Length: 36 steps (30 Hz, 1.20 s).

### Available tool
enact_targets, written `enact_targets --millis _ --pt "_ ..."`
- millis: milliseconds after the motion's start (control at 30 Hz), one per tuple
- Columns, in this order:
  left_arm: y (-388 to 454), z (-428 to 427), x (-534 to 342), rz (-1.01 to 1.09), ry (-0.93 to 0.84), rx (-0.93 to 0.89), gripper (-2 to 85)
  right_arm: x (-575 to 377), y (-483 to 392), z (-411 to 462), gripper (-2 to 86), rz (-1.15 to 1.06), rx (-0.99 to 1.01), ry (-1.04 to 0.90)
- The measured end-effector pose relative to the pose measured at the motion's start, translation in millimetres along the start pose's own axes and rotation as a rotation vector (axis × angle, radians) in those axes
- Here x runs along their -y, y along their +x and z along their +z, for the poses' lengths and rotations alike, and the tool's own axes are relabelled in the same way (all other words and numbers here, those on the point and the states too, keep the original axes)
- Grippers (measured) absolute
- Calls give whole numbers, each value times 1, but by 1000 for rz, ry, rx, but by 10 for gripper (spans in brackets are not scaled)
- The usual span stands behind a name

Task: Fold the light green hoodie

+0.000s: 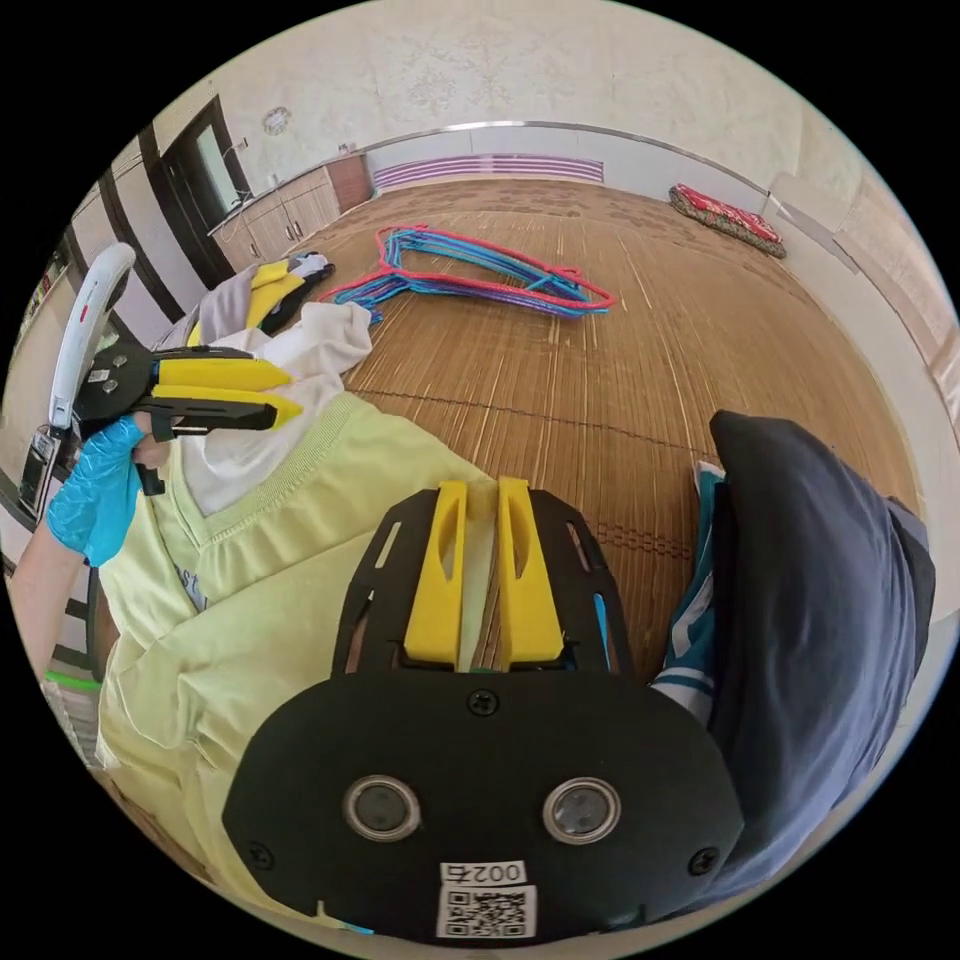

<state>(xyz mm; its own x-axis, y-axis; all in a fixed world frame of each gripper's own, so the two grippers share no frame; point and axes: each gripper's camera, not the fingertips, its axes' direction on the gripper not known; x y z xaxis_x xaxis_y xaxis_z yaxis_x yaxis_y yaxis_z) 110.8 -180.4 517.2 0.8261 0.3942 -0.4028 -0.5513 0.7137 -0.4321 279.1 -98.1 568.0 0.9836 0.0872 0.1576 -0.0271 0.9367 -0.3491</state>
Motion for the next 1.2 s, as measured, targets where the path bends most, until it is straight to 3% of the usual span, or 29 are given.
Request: enact_targets --millis 200,333,700,900,1200 --pt "-1 -61 -70 96 95 -71 90 -30 -20 -70 63 -100 48 131" --pt "10 -82 -126 172 67 -163 100 -64 -44 -106 63 -212 142 134" --pt "44 -87 -286 318 -102 -399 122 -158 -195 -137 80 -560 468 -115" --pt "65 -61 -319 370 -153 -408 98 -179 -266 -105 103 -622 422 -318" --pt "85 -61 -370 363 -164 -298 10 -190 -302 -100 18 -529 303 -313"
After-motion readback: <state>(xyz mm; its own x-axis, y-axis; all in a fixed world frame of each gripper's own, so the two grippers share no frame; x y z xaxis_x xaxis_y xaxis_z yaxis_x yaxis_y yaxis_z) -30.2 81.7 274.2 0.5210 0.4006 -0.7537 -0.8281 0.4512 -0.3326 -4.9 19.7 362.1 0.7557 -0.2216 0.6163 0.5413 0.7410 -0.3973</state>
